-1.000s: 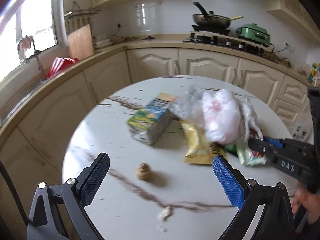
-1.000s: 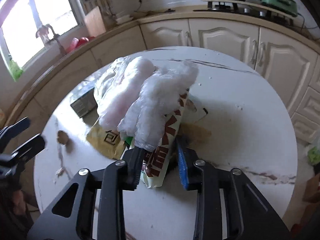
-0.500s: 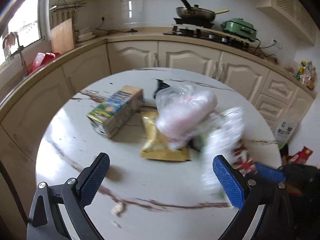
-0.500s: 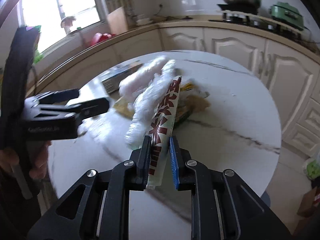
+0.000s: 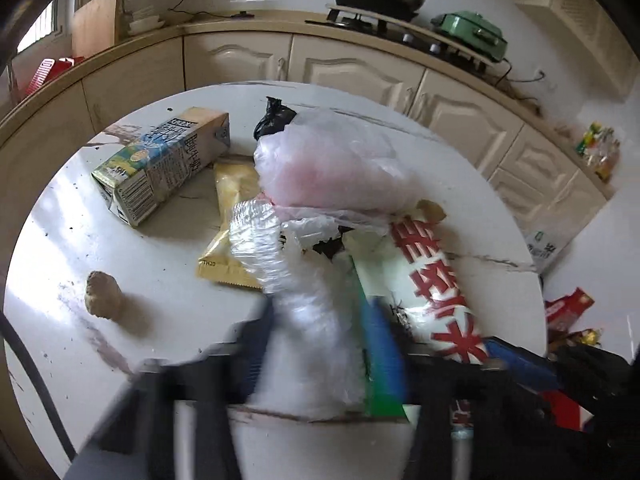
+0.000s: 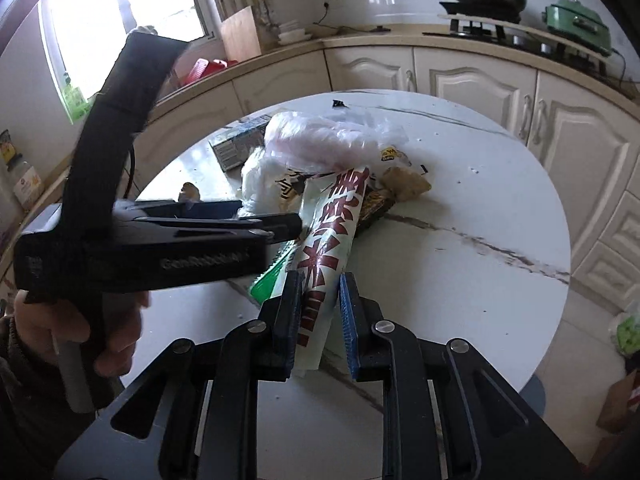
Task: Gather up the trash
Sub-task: 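Grasp clear plastic wrap with left tool while right tool holds white package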
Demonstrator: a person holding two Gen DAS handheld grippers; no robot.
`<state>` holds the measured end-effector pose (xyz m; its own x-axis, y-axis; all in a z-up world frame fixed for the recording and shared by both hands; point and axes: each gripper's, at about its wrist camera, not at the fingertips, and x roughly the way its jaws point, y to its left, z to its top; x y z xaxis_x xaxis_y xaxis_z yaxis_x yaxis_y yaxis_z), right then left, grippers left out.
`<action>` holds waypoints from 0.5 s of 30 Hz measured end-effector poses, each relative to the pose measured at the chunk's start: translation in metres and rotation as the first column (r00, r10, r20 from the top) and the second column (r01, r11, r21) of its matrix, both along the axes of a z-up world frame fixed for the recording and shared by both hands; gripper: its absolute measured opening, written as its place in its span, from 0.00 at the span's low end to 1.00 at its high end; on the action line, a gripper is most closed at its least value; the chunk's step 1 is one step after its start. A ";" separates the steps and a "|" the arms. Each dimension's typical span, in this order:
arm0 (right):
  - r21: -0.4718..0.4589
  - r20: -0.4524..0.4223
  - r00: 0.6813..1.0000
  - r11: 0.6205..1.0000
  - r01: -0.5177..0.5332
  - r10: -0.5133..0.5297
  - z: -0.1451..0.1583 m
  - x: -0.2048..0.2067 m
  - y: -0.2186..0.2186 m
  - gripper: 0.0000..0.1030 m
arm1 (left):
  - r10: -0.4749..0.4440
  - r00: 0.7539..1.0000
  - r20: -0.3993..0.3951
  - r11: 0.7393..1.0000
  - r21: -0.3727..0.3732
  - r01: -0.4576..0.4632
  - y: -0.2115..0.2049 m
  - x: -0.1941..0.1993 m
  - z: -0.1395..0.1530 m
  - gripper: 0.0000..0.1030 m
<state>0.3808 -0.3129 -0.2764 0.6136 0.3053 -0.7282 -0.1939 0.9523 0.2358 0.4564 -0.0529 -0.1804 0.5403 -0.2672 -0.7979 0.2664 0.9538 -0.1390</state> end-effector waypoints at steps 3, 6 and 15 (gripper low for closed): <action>0.003 -0.011 1.000 1.000 0.008 -0.008 -0.003 0.003 0.000 0.19 | -0.003 1.000 0.004 1.000 0.015 0.003 0.011 -0.003 -0.001 0.21; 0.003 -0.026 0.999 1.000 0.019 -0.019 -0.008 0.010 0.002 0.22 | 0.000 1.000 0.001 1.000 0.003 0.000 0.021 -0.011 -0.005 0.20; 0.038 -0.052 0.998 0.999 0.019 -0.017 -0.017 0.033 0.014 0.52 | -0.023 1.000 -0.004 1.000 -0.013 0.023 0.037 -0.033 0.003 0.20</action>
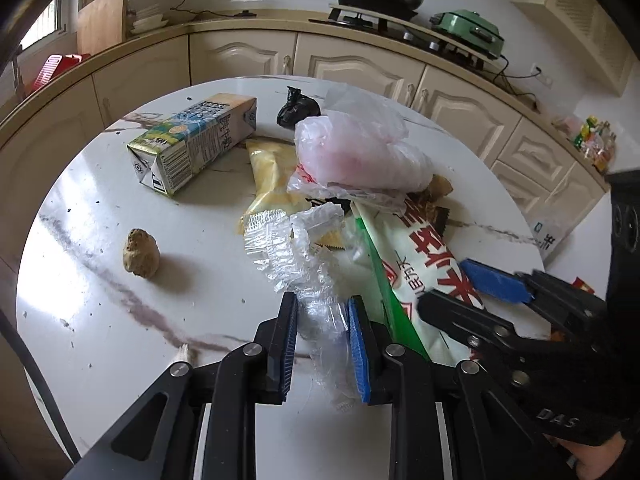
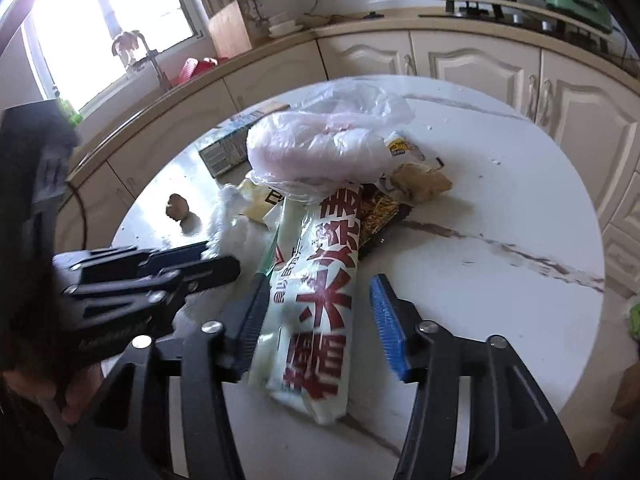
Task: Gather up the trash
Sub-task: 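Grasp clear plastic wrap with left tool while right tool holds white package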
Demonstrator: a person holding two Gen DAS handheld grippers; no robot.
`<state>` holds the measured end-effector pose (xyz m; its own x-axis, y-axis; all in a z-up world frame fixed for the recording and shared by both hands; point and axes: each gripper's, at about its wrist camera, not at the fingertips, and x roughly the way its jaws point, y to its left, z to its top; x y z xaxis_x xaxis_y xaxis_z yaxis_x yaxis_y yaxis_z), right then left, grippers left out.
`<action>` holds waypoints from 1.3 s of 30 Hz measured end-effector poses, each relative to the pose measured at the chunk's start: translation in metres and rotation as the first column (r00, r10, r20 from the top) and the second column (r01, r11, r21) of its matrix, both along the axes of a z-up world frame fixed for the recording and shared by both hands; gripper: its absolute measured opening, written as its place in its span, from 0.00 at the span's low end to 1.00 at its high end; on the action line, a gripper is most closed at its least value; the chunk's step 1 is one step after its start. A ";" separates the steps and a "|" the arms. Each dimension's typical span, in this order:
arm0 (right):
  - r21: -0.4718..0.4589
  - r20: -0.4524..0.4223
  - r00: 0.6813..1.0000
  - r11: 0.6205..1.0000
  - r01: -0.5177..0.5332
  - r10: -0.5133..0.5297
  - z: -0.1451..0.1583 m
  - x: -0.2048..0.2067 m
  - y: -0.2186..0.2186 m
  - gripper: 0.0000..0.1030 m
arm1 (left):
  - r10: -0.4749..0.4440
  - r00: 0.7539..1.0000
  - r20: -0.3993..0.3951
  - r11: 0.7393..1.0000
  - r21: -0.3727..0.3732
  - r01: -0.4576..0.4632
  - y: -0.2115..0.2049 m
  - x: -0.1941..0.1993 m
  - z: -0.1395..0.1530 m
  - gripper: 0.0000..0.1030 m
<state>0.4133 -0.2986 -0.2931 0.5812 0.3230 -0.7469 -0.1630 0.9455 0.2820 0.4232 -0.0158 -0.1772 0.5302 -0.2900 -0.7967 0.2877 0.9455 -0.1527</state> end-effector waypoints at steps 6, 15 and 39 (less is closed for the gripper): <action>-0.090 0.021 1.000 0.996 -0.002 0.004 0.001 0.005 0.015 0.43 | 0.006 1.000 -0.007 1.000 -0.008 -0.006 -0.004 -0.005 0.003 0.20; 0.029 0.076 0.996 0.999 -0.045 0.043 0.021 -0.021 0.005 0.20 | 0.008 1.000 -0.009 1.000 0.005 -0.008 -0.013 -0.026 0.011 0.20; 0.159 -0.026 0.998 0.986 -0.046 0.050 0.011 -0.029 0.023 0.19 | -0.011 1.000 0.018 1.000 0.001 0.010 -0.003 -0.058 0.015 0.19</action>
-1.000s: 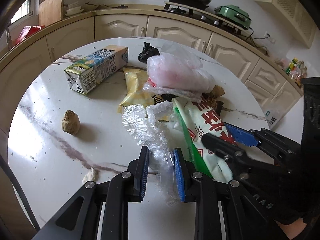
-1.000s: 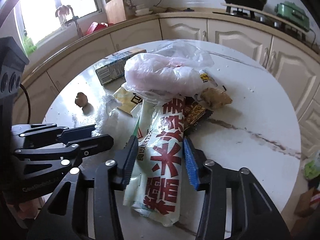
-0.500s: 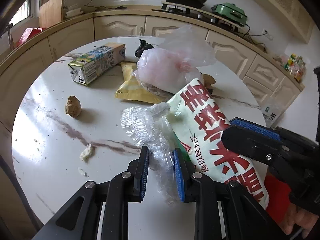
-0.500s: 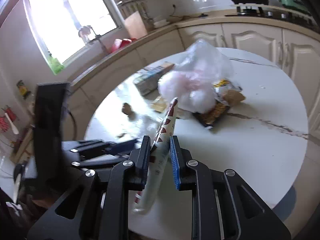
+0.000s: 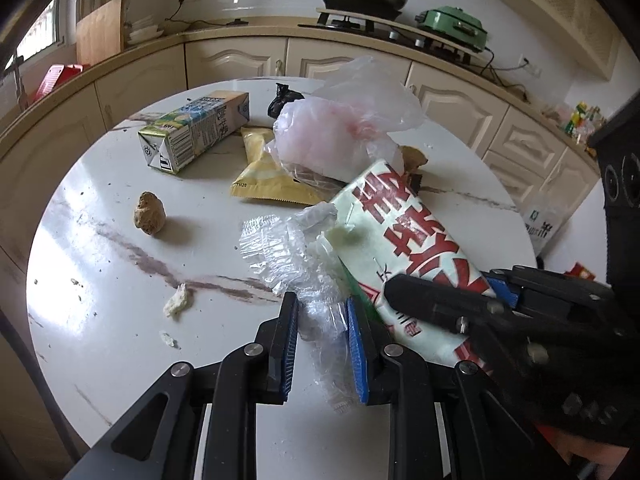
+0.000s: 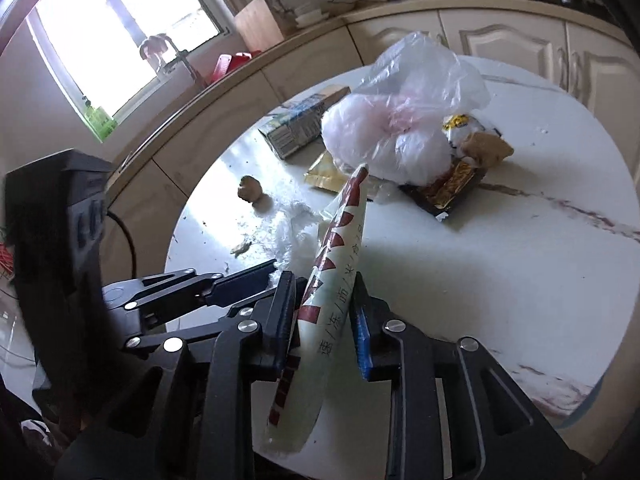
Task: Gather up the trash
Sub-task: 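Grasp clear plastic wrap with left tool while right tool holds white package, then carry wrap and white package to the blue bin and open both tools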
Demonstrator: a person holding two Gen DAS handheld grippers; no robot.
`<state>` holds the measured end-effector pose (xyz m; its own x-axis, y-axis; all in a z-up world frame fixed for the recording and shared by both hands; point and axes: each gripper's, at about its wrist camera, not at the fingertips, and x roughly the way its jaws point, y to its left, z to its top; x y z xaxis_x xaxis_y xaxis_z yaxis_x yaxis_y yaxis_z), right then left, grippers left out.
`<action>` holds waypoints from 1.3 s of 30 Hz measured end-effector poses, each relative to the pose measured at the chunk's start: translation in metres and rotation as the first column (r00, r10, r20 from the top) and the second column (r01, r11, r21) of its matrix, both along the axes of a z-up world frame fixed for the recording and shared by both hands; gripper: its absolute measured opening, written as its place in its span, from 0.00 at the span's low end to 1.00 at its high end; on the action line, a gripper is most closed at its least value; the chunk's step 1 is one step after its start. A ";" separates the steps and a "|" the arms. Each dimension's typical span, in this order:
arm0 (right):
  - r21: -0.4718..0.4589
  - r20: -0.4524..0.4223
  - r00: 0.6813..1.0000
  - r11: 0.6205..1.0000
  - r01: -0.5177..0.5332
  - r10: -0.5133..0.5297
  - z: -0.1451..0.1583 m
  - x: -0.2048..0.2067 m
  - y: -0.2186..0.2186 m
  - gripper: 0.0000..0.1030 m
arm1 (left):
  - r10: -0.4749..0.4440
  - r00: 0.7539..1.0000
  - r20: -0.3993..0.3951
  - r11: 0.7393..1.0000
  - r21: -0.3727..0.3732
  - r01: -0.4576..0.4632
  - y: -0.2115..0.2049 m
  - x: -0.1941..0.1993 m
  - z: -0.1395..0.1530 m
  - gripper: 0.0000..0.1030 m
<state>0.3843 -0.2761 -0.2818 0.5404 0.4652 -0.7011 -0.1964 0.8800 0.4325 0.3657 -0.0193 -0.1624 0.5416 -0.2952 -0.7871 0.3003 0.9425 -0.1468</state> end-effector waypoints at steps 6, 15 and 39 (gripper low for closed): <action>0.018 0.080 0.996 0.999 0.040 -0.041 0.019 -0.021 -0.018 0.18 | -0.003 0.998 0.063 0.999 -0.036 0.006 -0.004 -0.010 0.023 0.19; -0.004 0.179 0.965 0.980 0.198 -0.194 0.048 -0.080 -0.099 0.18 | -0.134 0.978 0.160 0.991 0.023 0.132 -0.090 -0.044 0.054 0.19; -0.020 -0.133 0.746 0.754 0.656 -0.652 -0.128 -0.173 -0.389 0.18 | -0.497 0.840 -0.217 0.841 0.118 0.528 -0.422 0.033 -0.147 0.21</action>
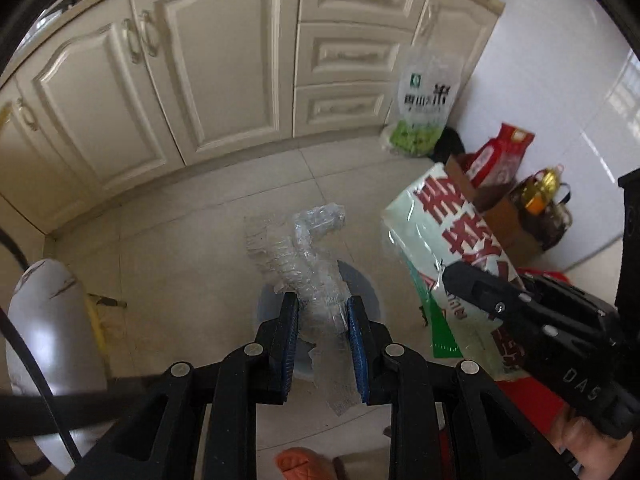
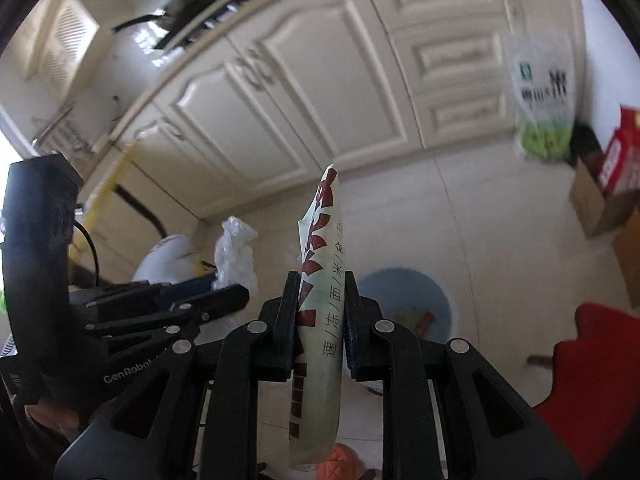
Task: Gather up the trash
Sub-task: 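Carry wrap and white package to the blue bin and open both tools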
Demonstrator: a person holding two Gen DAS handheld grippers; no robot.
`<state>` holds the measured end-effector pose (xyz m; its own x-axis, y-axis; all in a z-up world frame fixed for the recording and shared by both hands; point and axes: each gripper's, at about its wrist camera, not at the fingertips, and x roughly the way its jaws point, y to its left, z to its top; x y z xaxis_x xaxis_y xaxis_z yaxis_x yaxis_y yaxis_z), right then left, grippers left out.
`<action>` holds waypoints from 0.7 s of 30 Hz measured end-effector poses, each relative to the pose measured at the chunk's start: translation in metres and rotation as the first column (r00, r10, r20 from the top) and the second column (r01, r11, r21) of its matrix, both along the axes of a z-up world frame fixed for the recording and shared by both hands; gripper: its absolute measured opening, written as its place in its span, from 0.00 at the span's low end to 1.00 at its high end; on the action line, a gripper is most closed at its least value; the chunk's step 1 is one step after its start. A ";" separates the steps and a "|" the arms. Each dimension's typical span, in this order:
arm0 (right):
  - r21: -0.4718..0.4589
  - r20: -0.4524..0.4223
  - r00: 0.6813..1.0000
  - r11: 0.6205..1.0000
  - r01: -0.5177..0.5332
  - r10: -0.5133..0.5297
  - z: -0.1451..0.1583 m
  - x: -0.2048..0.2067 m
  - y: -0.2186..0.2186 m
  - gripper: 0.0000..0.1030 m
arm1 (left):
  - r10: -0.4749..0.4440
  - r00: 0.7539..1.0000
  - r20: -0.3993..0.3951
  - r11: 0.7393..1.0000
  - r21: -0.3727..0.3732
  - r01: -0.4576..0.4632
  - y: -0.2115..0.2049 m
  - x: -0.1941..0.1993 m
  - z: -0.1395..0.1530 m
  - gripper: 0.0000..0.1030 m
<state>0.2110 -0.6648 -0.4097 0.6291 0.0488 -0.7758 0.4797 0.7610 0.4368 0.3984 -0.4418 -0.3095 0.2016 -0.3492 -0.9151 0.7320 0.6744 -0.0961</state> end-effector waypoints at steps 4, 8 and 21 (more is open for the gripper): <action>0.039 -0.053 0.998 0.999 0.023 -0.021 -0.038 -0.001 -0.012 0.18 | 0.000 1.000 -0.024 0.999 0.033 0.001 -0.038 0.031 -0.029 0.29; 0.058 -0.073 0.997 0.998 0.037 -0.033 -0.061 0.002 -0.015 0.18 | 0.022 1.000 -0.010 0.998 0.066 -0.021 -0.060 0.050 -0.051 0.67; 0.093 -0.073 0.996 0.994 0.060 -0.054 -0.087 0.022 -0.014 0.46 | 0.078 0.990 0.116 0.993 0.080 -0.087 -0.041 0.016 -0.037 0.71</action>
